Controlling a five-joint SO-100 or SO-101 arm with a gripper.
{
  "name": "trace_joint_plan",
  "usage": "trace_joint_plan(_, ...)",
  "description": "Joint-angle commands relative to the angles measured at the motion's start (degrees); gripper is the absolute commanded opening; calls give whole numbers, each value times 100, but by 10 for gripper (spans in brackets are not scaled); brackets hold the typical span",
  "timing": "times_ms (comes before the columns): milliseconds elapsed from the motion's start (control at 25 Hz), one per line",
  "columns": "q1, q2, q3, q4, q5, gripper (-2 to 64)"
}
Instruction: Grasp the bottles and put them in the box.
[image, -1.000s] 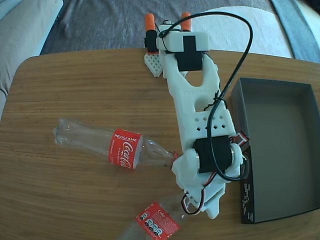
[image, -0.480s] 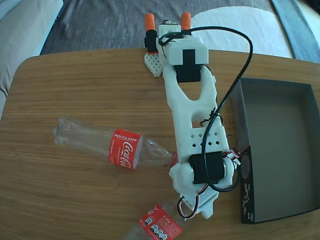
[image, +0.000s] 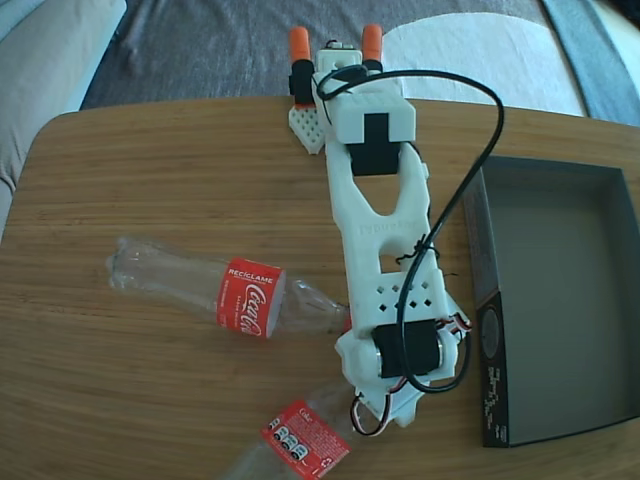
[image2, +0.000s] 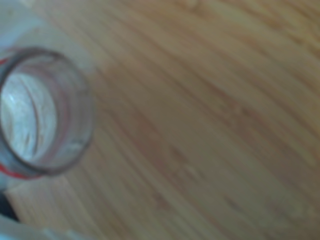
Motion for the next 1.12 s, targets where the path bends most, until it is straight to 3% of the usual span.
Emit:
trace_joint_plan(0, 9, 176, -299, 26, 35, 279)
trace_joint_plan(160, 9, 185, -299, 26, 44, 122)
trace_joint_plan(280, 18, 193, -299, 26, 44, 43)
trace_joint_plan(640, 26, 255, -378, 149, 44, 24)
trace_joint_plan(1080, 62, 1213, -448, 316, 44, 24)
